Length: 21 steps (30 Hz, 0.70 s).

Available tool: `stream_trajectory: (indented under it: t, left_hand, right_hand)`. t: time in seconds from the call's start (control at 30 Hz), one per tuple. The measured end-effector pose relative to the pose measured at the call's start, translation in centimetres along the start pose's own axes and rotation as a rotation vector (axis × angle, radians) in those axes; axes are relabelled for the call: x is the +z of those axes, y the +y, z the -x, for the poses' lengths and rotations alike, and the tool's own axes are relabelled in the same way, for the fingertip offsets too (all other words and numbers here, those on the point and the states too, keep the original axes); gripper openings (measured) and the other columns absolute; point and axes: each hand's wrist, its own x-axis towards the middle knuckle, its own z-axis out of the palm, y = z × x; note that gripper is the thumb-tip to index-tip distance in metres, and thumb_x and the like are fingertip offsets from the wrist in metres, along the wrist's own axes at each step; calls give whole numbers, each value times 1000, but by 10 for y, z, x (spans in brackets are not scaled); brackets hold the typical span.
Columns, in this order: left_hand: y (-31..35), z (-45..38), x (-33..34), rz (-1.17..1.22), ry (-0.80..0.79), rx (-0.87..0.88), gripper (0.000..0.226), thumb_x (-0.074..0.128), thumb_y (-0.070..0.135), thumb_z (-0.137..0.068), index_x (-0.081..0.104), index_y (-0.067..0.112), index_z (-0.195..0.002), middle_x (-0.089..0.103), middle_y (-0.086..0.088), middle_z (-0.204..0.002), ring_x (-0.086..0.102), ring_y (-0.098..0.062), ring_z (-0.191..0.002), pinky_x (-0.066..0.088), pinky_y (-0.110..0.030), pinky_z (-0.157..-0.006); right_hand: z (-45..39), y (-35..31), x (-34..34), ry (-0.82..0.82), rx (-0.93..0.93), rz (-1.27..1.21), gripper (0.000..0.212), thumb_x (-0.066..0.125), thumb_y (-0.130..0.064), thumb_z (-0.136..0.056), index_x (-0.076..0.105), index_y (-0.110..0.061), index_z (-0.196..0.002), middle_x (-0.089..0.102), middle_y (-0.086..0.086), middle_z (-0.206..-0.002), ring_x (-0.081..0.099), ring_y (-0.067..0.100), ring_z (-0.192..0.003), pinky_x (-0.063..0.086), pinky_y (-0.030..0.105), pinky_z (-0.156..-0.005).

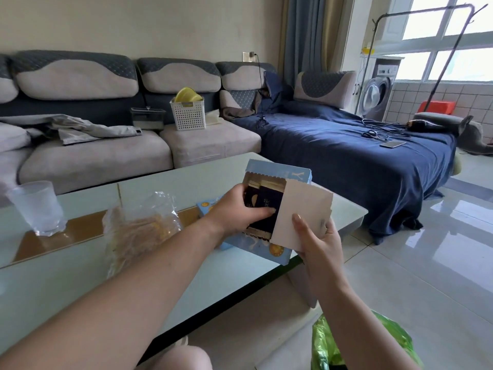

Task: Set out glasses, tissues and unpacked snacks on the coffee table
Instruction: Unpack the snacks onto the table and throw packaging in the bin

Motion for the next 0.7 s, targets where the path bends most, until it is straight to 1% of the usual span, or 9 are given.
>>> stream_trajectory:
  t: [0.1,0.27,0.33,0.4,0.47,0.53,0.57,0.63,0.7]
  left_hand:
    - [-8,21,-27,-35,137,-6,46,76,25,-77,52,14,-115,64,-4,-110,61,-20,-103,52,-41,-92]
    - [-22,55,-77,-29,310,-22,46,73,32,-79,50,16,-115,62,1,-110,59,-14,-101,50,-32,-89]
    - [-26,68,-101,14,379,-52,49,74,35,-76,51,16,-115,62,2,-108,59,-12,-99,49,-28,-85]
    - [-30,81,-126,82,437,-86,56,76,41,-66,53,17,-111,64,0,-108,61,-16,-99,51,-35,-89]
    - [-38,93,-154,121,494,-112,59,75,45,-56,54,18,-104,65,-6,-109,63,-23,-101,51,-46,-92]
    - [-51,104,-181,186,540,-150,55,77,40,-56,55,17,-100,67,-10,-109,65,-27,-100,52,-49,-91]
    - [-58,110,-194,241,551,-170,52,78,35,-62,56,14,-103,67,-12,-110,66,-27,-99,53,-48,-89]
    - [-74,121,-216,361,563,-214,46,74,22,-76,56,7,-115,67,-15,-114,68,-27,-95,56,-42,-81]
    - [-94,131,-236,423,594,-258,37,68,15,-83,56,5,-117,69,-14,-107,69,-26,-87,57,-37,-74]
  right_hand:
    - [15,2,21,-54,45,42,30,67,-16,-82,56,-26,-109,67,3,-103,66,19,-96,59,39,-78]
    - [27,1,72,-178,133,99,27,67,-20,-83,54,-24,-107,65,5,-106,66,17,-95,59,31,-69]
    - [28,-3,100,-221,166,133,26,68,-20,-83,55,-22,-106,66,5,-106,67,18,-95,59,34,-70]
    - [28,-5,128,-274,192,173,27,69,-22,-83,56,-19,-106,67,5,-105,68,18,-93,59,35,-70]
    - [29,-2,153,-328,232,207,33,70,-25,-82,56,-15,-110,68,6,-103,69,17,-90,58,30,-65]
    - [31,4,177,-372,276,247,39,71,-27,-82,55,-12,-114,69,7,-103,69,18,-89,56,26,-60]
    - [31,8,187,-386,297,267,39,71,-27,-82,55,-12,-114,69,8,-103,69,19,-91,56,26,-60]
    - [33,19,204,-412,331,300,37,70,-26,-83,56,-11,-114,68,10,-106,68,23,-94,58,32,-66]
    - [34,30,217,-440,362,325,38,69,-25,-84,57,-8,-116,67,12,-109,68,25,-97,59,37,-72]
